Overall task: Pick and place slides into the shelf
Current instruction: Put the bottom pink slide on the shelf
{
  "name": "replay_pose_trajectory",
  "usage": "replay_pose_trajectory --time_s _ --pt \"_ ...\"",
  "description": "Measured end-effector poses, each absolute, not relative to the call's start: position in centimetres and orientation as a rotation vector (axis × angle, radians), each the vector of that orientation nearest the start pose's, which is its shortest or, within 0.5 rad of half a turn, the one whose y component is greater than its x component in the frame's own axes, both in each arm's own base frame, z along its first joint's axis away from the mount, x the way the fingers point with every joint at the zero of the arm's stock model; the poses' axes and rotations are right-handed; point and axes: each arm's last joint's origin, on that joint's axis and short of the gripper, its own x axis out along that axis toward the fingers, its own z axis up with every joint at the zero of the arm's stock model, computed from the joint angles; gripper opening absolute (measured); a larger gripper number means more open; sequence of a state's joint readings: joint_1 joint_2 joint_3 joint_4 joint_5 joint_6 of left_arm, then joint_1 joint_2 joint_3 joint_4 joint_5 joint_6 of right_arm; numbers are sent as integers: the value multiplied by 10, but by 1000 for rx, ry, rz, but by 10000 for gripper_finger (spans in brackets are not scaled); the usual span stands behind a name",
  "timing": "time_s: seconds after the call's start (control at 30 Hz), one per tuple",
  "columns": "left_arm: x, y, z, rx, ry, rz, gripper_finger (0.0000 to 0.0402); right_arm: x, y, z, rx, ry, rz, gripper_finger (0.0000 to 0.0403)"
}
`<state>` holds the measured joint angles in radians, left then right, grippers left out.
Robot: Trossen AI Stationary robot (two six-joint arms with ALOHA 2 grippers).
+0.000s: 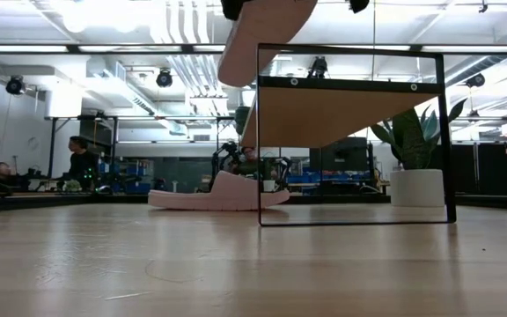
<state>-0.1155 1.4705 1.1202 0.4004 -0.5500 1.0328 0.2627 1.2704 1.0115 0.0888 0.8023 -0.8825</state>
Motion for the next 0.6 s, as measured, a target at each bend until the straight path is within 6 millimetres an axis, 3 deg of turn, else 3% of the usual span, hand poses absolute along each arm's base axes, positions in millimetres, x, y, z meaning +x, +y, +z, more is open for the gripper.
replay_pose_trajectory --time_s 0.17,0.3,0.37,0.47,0.6 --pt "317 -27 359 929 6 247 24 262 71 358 -1045 288 -454 100" --pt "296 -26 375 874 -125 143 23 237 87 391 -1002 155 -450 110" --pt "287 -27 373 874 -162 47 23 224 95 400 -981 102 -408 110" --pt "274 -33 365 883 -257 -219 23 201 103 410 -940 -29 -209 109" --pt "253 -40 365 920 -461 -488 23 174 102 413 -874 -188 241 109"
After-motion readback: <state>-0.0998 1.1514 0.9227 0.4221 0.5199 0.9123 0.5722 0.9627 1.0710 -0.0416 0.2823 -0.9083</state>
